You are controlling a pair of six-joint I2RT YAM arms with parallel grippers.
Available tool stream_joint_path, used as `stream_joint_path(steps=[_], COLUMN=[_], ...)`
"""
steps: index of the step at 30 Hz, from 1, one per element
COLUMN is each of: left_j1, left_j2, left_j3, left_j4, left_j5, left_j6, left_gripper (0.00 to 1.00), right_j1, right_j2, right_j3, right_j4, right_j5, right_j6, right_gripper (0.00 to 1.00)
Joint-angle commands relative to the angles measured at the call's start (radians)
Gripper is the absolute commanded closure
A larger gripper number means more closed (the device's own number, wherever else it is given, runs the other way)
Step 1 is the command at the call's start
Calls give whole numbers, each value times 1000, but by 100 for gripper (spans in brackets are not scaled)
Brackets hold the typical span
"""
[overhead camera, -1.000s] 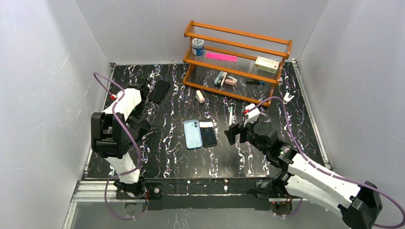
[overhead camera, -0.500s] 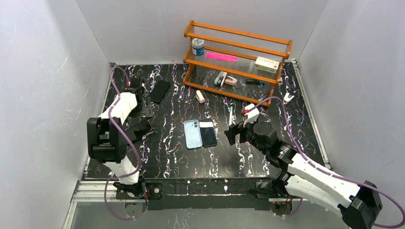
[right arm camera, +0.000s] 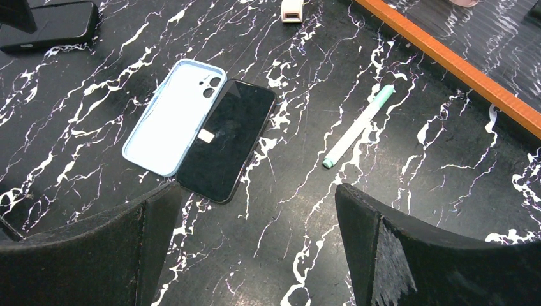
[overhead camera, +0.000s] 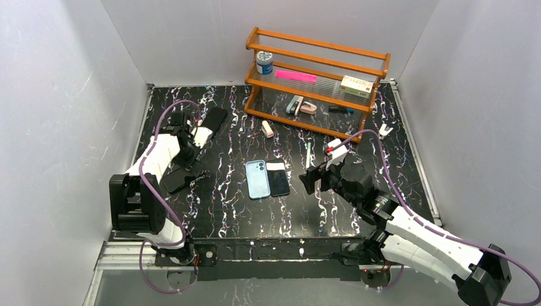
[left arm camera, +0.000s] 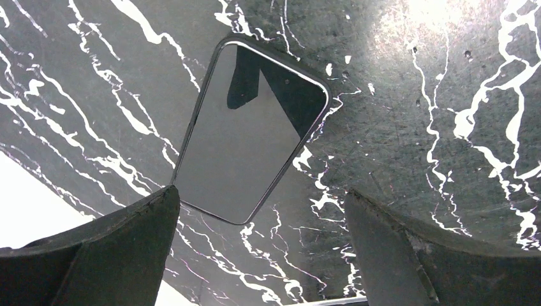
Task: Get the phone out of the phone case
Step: Pick up the phone at the center of the board.
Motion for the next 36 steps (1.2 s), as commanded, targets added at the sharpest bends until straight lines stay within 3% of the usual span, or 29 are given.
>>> stream_joint_path(steps=[1,23,36], left_j1=[-3,-6,-7], left_j2=[20,242,289], left_j3=[-9,116,38], left_j4=[-39,4,-7], left_j5=[37,25,46], left_j6=[110,234,241], left_gripper=[2,2,2], right_j1=[4,4,5], right_j2=[-5,34,53], right_j3=[-10,-8,-7], right_j4=[24,29,39], right_j5=[-4,-8,-8], right_j6=[-11,-30,-43], right_gripper=[1,2,1])
